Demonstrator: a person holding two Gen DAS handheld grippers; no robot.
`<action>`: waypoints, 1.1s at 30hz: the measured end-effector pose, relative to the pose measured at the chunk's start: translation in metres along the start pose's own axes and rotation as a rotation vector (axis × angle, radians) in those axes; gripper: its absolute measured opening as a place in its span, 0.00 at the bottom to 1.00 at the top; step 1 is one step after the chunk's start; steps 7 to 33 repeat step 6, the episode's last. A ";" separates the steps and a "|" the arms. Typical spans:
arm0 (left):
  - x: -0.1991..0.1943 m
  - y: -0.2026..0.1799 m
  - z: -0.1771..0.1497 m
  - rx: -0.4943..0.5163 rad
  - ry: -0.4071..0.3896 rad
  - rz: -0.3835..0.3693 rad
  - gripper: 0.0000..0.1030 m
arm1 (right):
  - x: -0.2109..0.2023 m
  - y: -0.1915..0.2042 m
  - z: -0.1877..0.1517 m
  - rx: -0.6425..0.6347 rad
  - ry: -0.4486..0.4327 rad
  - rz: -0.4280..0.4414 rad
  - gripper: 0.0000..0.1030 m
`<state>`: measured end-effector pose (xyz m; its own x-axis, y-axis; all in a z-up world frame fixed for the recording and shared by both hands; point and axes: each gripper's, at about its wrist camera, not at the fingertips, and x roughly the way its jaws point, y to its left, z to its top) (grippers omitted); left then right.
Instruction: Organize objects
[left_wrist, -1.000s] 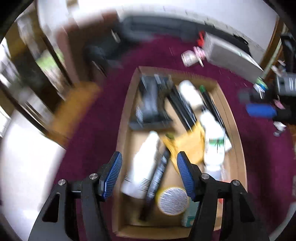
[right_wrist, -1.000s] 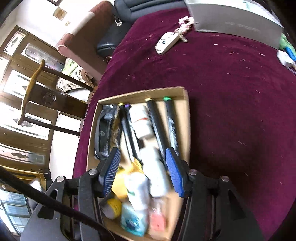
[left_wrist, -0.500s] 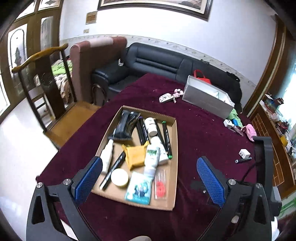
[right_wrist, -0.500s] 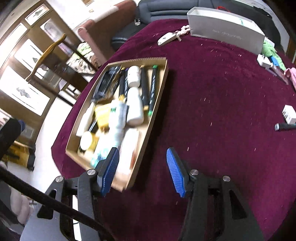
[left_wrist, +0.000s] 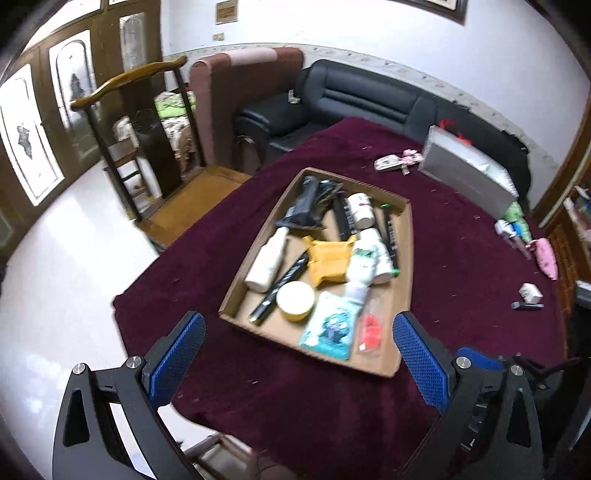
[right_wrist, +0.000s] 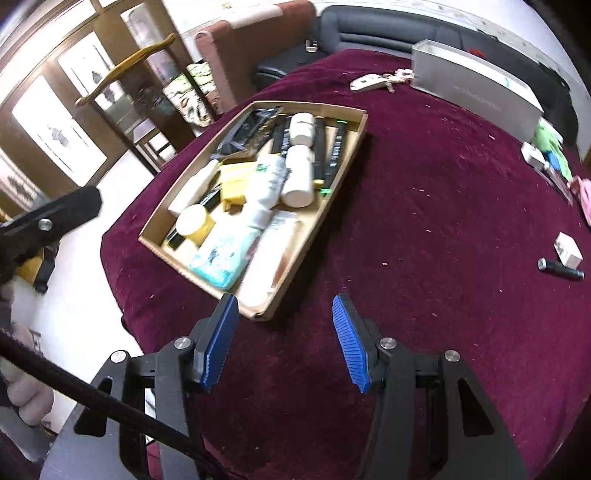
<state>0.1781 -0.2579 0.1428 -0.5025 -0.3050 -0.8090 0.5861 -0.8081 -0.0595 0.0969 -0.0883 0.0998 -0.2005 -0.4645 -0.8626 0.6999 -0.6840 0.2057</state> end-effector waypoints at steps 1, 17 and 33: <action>0.000 0.002 -0.001 -0.004 0.006 0.015 0.97 | 0.001 0.004 0.000 -0.009 0.002 0.000 0.51; -0.001 0.012 0.002 -0.020 0.018 0.063 0.97 | 0.005 0.020 0.000 -0.047 0.007 0.010 0.51; -0.001 0.012 0.002 -0.020 0.018 0.063 0.97 | 0.005 0.020 0.000 -0.047 0.007 0.010 0.51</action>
